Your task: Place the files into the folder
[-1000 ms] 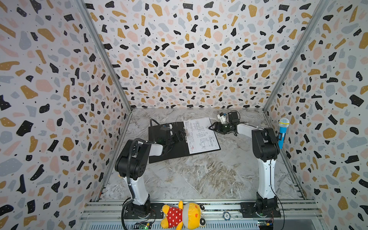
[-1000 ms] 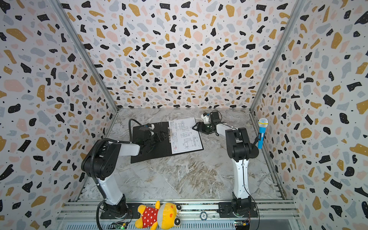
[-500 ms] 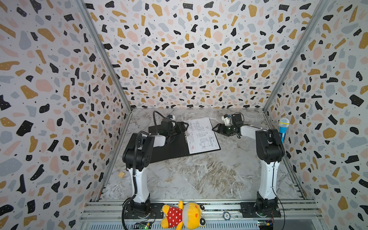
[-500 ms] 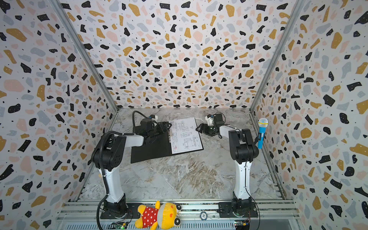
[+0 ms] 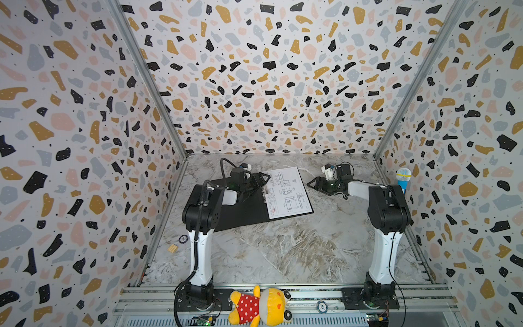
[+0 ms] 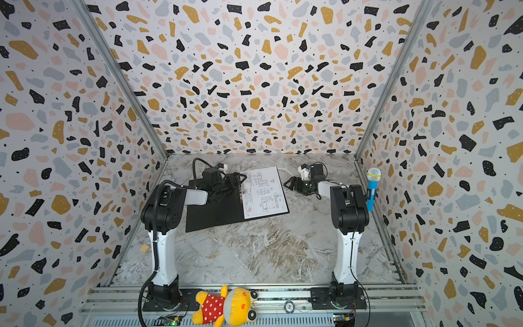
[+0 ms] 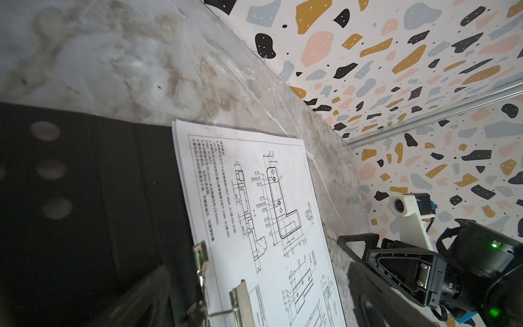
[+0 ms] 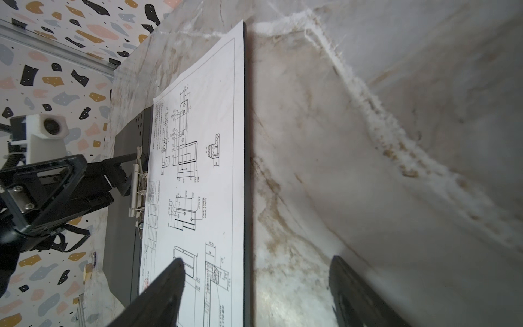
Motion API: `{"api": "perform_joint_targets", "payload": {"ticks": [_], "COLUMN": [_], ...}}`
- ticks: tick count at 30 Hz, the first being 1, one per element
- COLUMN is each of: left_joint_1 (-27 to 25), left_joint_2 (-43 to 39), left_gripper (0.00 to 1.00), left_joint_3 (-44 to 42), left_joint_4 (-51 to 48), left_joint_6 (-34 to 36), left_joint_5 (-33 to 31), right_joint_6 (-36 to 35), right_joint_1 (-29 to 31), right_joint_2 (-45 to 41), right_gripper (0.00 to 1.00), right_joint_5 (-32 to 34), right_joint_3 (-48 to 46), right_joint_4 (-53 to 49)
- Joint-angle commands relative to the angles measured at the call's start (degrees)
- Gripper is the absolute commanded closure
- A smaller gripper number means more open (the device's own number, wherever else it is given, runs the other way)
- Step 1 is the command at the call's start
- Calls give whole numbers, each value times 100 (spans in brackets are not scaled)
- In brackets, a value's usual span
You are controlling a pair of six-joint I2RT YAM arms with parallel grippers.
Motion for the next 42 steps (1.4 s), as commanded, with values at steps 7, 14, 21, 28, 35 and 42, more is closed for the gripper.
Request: {"api": "perform_joint_targets", "payload": {"ticks": [7, 14, 21, 28, 35, 42], "left_joint_1": [45, 54, 55, 56, 54, 54], "left_joint_2": [189, 254, 234, 136, -90, -338], "left_gripper": [0, 0, 0, 0, 0, 0], "left_joint_3": [60, -71, -221, -368, -499, -701], "left_joint_4": [401, 1006, 1426, 1607, 1656, 1837], "left_joint_6": [-241, -607, -1001, -1106, -1103, -1169], "left_joint_5": [360, 563, 679, 701, 696, 719], "right_joint_6": [-67, -80, -87, -97, -109, -119], "right_joint_1": [0, -13, -28, -26, -31, -26], "right_joint_2": [-144, -135, -137, -135, -178, -229], "right_gripper": [19, 20, 20, 20, 20, 20], "right_joint_5": [-48, -70, -81, -89, -100, -109], "right_joint_3": [-274, -288, -298, -318, -359, -395], "right_joint_4": [-32, -31, -56, -55, -57, -65]}}
